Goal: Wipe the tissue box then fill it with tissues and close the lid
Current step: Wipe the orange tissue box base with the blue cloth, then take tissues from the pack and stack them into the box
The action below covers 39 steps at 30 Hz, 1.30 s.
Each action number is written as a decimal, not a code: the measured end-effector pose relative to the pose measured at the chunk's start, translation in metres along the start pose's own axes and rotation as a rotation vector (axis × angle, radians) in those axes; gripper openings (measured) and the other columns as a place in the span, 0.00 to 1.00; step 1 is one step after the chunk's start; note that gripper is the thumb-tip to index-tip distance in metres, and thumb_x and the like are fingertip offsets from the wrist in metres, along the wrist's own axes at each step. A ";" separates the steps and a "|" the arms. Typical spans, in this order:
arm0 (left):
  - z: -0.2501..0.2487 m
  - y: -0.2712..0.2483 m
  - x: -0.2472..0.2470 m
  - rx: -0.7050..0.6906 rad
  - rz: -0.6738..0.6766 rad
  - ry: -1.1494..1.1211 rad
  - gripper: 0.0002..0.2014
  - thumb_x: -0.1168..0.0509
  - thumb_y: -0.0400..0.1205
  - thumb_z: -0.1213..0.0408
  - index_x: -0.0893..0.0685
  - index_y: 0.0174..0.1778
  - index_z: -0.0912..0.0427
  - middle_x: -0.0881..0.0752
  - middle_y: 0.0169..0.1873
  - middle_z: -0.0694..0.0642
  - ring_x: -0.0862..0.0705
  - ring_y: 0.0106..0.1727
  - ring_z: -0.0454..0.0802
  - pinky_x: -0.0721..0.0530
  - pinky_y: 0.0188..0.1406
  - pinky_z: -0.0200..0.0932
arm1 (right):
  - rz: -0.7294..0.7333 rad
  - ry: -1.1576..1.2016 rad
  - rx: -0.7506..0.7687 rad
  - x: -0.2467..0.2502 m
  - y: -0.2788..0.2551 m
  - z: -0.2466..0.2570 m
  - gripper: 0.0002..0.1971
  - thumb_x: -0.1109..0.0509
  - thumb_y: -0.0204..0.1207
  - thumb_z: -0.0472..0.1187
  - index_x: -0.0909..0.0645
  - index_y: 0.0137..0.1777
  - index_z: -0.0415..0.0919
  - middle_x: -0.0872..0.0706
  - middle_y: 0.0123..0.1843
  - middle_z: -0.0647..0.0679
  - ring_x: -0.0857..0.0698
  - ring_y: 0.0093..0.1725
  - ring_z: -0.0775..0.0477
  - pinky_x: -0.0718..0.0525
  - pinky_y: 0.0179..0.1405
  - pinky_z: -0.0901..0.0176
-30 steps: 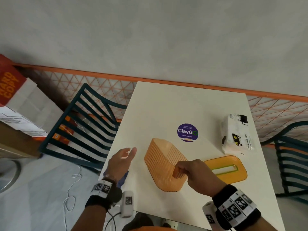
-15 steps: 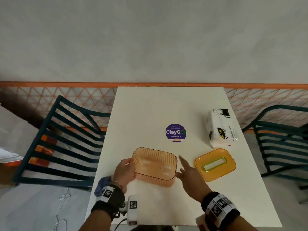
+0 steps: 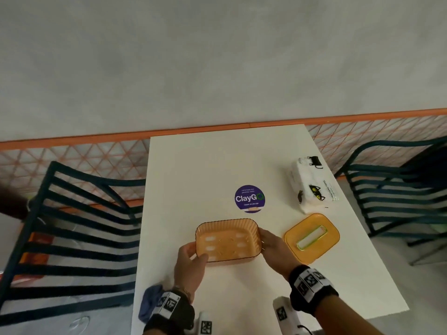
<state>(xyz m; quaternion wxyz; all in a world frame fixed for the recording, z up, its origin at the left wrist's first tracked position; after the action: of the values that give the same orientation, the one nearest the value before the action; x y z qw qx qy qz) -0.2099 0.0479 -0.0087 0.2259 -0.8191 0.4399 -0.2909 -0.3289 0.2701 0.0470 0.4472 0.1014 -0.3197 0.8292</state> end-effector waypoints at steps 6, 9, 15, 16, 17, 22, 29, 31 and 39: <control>0.009 0.006 0.001 0.052 0.028 0.007 0.21 0.24 0.72 0.59 0.21 0.59 0.43 0.14 0.59 0.46 0.13 0.57 0.51 0.11 0.61 0.59 | 0.017 -0.107 -0.066 0.000 0.007 0.002 0.21 0.38 0.83 0.36 0.24 0.75 0.50 0.15 0.70 0.51 0.17 0.69 0.46 0.20 0.71 0.50; -0.007 0.003 0.009 0.036 -0.016 0.091 0.30 0.22 0.74 0.53 0.25 0.71 0.48 0.20 0.66 0.48 0.18 0.64 0.52 0.17 0.64 0.53 | 0.043 -0.066 -0.193 0.006 0.007 -0.017 0.33 0.37 0.78 0.31 0.34 0.83 0.49 0.24 0.80 0.49 0.24 0.79 0.46 0.24 0.78 0.50; -0.109 0.007 -0.006 -0.305 -0.038 0.275 0.29 0.25 0.78 0.53 0.25 0.75 0.46 0.23 0.74 0.47 0.24 0.74 0.49 0.19 0.67 0.51 | -0.418 0.243 -0.307 0.086 0.010 -0.054 0.25 0.29 0.80 0.46 0.26 0.76 0.46 0.15 0.69 0.51 0.14 0.65 0.44 0.16 0.70 0.40; -0.127 0.012 -0.019 -0.338 -0.001 0.307 0.27 0.26 0.79 0.54 0.25 0.74 0.46 0.22 0.73 0.46 0.23 0.73 0.48 0.20 0.66 0.49 | -0.482 0.331 -0.334 0.102 0.011 -0.062 0.28 0.28 0.79 0.50 0.28 0.77 0.45 0.14 0.67 0.49 0.12 0.60 0.42 0.14 0.66 0.37; -0.146 0.018 -0.036 -0.368 0.048 0.335 0.25 0.27 0.80 0.55 0.24 0.73 0.47 0.20 0.73 0.46 0.21 0.71 0.47 0.20 0.65 0.47 | -0.531 0.424 -0.365 0.117 0.013 -0.071 0.32 0.27 0.79 0.51 0.31 0.79 0.43 0.14 0.66 0.46 0.10 0.56 0.42 0.13 0.63 0.36; -0.231 0.045 -0.156 -0.459 0.318 0.645 0.23 0.30 0.80 0.50 0.20 0.72 0.47 0.17 0.71 0.46 0.18 0.67 0.47 0.18 0.63 0.43 | -0.554 0.737 -0.466 0.173 0.027 -0.095 0.43 0.24 0.78 0.53 0.43 0.85 0.42 0.12 0.57 0.38 0.09 0.54 0.39 0.15 0.62 0.43; -0.272 0.090 -0.303 -0.374 0.401 0.805 0.36 0.32 0.81 0.42 0.33 0.84 0.50 0.27 0.81 0.54 0.25 0.78 0.55 0.26 0.75 0.50 | -0.469 0.789 -0.456 0.209 0.065 -0.120 0.27 0.23 0.77 0.51 0.20 0.67 0.30 0.11 0.50 0.42 0.06 0.43 0.41 0.08 0.41 0.55; -0.280 0.100 -0.330 -0.387 0.384 0.749 0.39 0.32 0.81 0.41 0.38 0.86 0.50 0.31 0.83 0.56 0.28 0.81 0.57 0.28 0.77 0.52 | -0.452 0.792 -0.463 0.214 0.073 -0.127 0.24 0.24 0.79 0.50 0.17 0.60 0.27 0.11 0.42 0.42 0.06 0.39 0.41 0.07 0.42 0.53; -0.280 0.124 -0.373 -0.440 0.369 0.695 0.30 0.30 0.79 0.42 0.24 0.77 0.45 0.18 0.73 0.51 0.19 0.70 0.54 0.21 0.69 0.46 | -0.376 0.587 -0.492 0.231 0.104 -0.147 0.16 0.23 0.76 0.46 0.15 0.52 0.31 0.08 0.43 0.36 0.06 0.42 0.38 0.06 0.44 0.45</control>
<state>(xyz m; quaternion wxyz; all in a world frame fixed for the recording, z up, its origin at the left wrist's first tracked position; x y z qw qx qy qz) -0.6378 0.2700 0.0140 -0.0667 -0.6091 0.6797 -0.4032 -0.5293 0.4763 -0.0082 0.6735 -0.1922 -0.3429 0.6259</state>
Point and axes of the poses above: each hand's wrist, its own y-axis towards the middle knuckle, its own x-axis out of the back of the hand, z = x × y, the point moved 5 cm from there along y, towards the middle knuckle
